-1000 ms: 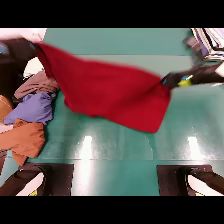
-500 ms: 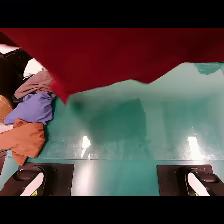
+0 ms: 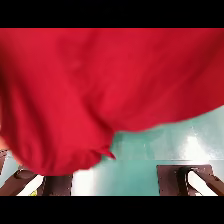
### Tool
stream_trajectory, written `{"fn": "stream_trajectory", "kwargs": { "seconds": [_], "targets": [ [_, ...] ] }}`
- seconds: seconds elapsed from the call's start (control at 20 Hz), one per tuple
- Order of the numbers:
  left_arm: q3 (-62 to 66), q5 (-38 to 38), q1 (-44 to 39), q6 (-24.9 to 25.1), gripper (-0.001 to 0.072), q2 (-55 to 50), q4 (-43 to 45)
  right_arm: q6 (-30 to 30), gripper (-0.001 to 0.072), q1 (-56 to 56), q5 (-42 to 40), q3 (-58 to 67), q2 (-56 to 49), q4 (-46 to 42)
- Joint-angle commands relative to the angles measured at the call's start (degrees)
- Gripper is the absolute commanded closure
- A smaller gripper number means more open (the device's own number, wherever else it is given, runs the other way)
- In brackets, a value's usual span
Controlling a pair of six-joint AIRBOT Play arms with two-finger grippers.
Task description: Fold the shirts.
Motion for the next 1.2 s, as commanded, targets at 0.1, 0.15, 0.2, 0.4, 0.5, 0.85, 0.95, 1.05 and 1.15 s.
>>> {"fn": "stream_trajectory", "kwargs": {
  "seconds": [0.1,0.15,0.2,0.4,0.5,0.85,0.95,1.05,1.15],
  "targets": [
    [-16.2,-3.5,0.1,0.2,0.0679,-16.0,1.0,1.9,0.0699,8.7,2.6,-13.7,-16.0,-5.9],
    [-18.1,-1.9,0.1,0.2,0.0679,-20.0,1.1,1.9,0.0699,9.9,1.5,-15.4,-19.5,-7.4],
    [-19.1,0.0,0.1,1.1,0.0680,-23.6,1.2,1.8,0.0700,10.8,-0.1,-16.3,-23.1,-8.4],
    [-19.1,5.5,1.9,1.1,0.0679,-33.6,1.0,1.8,0.0698,12.7,-4.2,-12.3,-35.9,-8.6],
    [-19.1,5.0,3.4,1.2,0.0576,-34.6,1.0,1.9,0.0654,12.7,-3.1,-7.9,-40.1,-7.8],
    [-23.6,-14.4,10.8,2.8,0.0098,-28.2,1.0,0.0,0.0349,8.7,6.8,-7.5,-37.8,5.4],
    [-34.6,-13.2,11.2,2.7,0.0098,-21.1,1.6,-1.4,0.0349,7.9,6.2,-16.8,-31.8,5.7],
    [-47.7,-11.5,11.2,2.2,0.0098,-13.9,0.9,-2.1,0.0349,7.1,4.3,-26.2,-26.3,6.5],
    [-59.7,-9.9,11.2,1.1,0.0098,-8.2,0.5,-2.1,0.0349,6.5,1.9,-35.2,-20.9,6.4]
  ]
}}
